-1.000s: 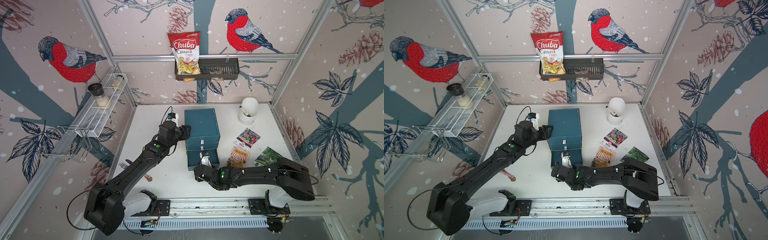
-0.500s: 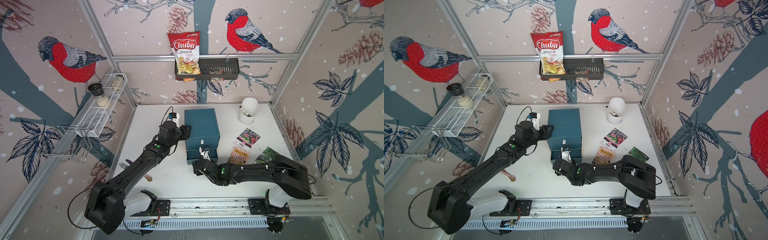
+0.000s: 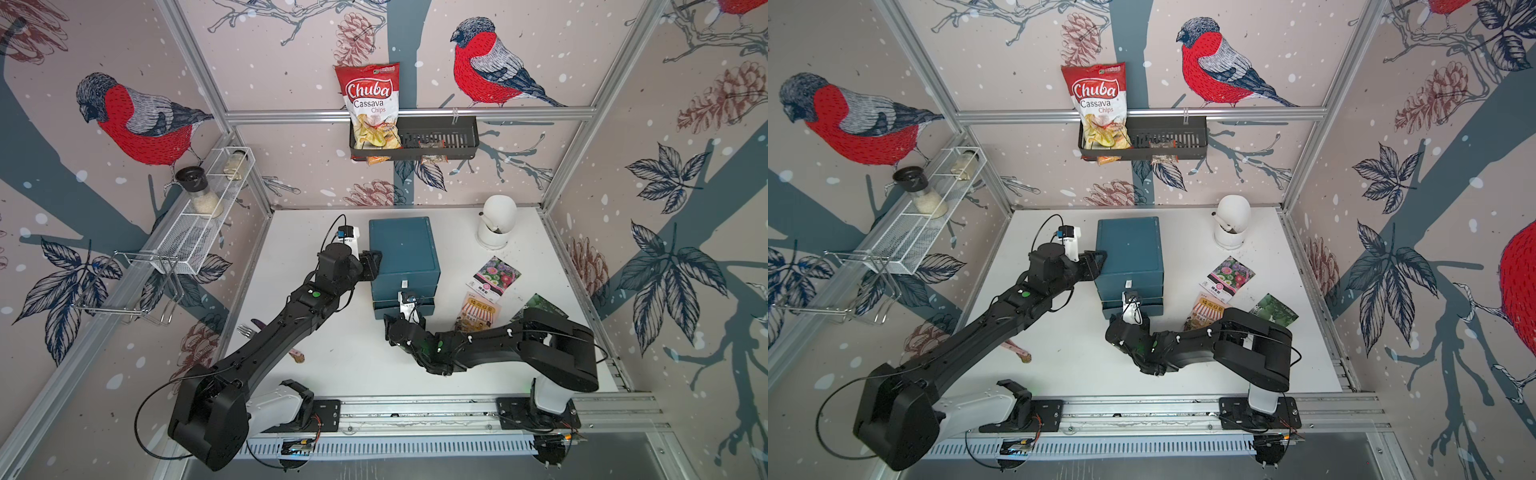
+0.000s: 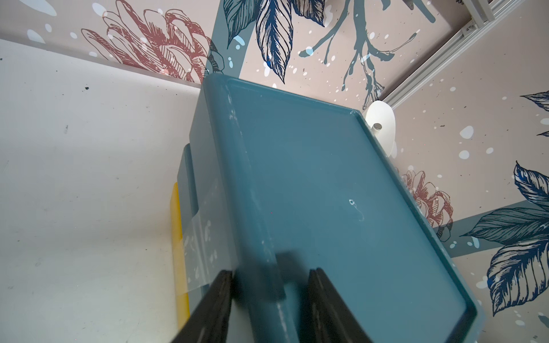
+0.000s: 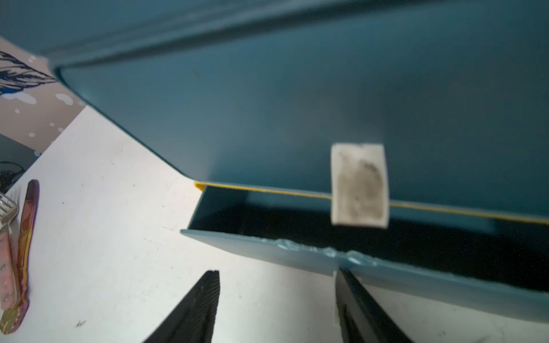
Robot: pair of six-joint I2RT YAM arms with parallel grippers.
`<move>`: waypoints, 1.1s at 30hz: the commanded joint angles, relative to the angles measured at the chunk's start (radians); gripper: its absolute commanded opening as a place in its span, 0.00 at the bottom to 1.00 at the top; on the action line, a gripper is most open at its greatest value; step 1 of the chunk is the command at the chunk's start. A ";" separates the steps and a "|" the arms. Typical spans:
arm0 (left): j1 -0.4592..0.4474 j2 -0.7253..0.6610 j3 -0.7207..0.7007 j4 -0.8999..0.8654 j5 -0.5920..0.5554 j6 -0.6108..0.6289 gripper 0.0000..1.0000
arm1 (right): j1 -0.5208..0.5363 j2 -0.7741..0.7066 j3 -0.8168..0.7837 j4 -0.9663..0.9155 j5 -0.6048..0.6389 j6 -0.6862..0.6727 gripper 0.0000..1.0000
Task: Take the seed bags out of the drawer
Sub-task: Close the drawer of the storage box.
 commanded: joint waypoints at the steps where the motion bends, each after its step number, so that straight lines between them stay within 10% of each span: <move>1: 0.003 0.020 -0.021 -0.271 0.029 0.049 0.45 | -0.007 0.018 0.014 0.081 0.072 -0.067 0.66; 33: 0.004 0.016 -0.032 -0.273 0.069 0.080 0.44 | -0.022 0.113 0.087 0.164 0.030 -0.268 0.71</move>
